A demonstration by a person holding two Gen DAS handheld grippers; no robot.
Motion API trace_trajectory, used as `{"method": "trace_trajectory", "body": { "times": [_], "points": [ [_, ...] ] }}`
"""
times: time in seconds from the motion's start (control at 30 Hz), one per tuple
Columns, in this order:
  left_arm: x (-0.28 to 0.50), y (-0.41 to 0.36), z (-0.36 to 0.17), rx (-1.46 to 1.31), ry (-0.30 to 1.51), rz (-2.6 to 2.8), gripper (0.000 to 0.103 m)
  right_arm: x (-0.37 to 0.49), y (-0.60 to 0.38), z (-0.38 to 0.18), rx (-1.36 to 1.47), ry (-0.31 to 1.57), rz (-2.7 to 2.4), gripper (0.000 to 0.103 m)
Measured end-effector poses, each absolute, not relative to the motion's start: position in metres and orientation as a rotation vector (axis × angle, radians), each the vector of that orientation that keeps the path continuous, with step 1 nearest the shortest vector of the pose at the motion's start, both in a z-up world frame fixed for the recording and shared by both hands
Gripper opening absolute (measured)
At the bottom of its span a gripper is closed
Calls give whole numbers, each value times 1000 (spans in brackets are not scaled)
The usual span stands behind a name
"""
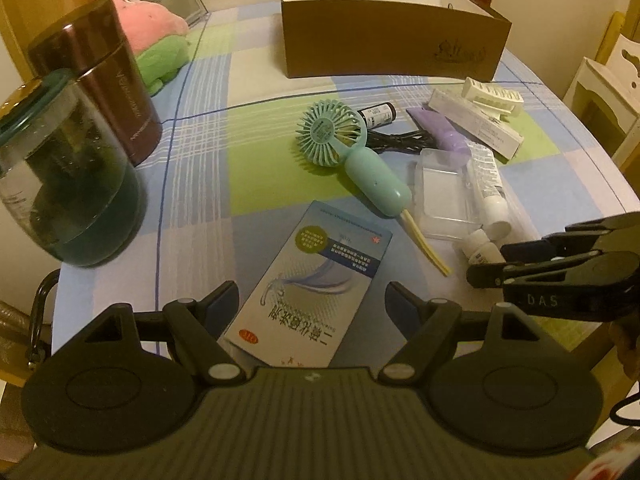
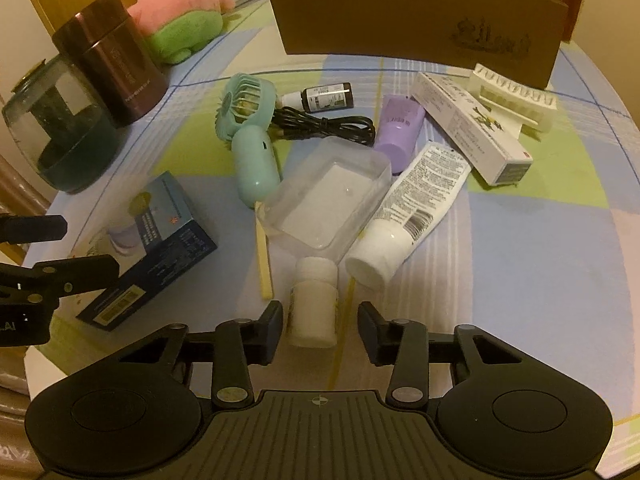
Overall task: Organize rigid objects
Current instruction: 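Close the right tool on the white pill bottle while the left tool reaches the blue medicine box, then grasp the blue-white medicine box with the left tool while the right tool lifts the bottle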
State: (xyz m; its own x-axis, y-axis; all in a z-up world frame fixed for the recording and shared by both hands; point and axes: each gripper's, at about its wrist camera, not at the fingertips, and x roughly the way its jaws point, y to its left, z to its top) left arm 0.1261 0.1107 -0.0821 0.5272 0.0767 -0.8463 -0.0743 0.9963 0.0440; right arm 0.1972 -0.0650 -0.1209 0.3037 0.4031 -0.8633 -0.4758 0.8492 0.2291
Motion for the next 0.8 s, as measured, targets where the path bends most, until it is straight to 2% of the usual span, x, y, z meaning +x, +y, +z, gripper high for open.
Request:
{"method": "trace_trajectory", "body": {
  "times": [0.07, 0.63, 0.8],
  "points": [
    [129, 112, -85, 9, 1020, 81, 79, 198, -63, -121, -95, 1114, 584, 27],
    [145, 122, -115, 28, 1090, 33, 79, 201, -71, -110, -79, 1133, 588, 27],
    [149, 125, -120, -14, 1105, 42, 71, 202, -76, -106, -65, 1128, 577, 27]
  ]
}}
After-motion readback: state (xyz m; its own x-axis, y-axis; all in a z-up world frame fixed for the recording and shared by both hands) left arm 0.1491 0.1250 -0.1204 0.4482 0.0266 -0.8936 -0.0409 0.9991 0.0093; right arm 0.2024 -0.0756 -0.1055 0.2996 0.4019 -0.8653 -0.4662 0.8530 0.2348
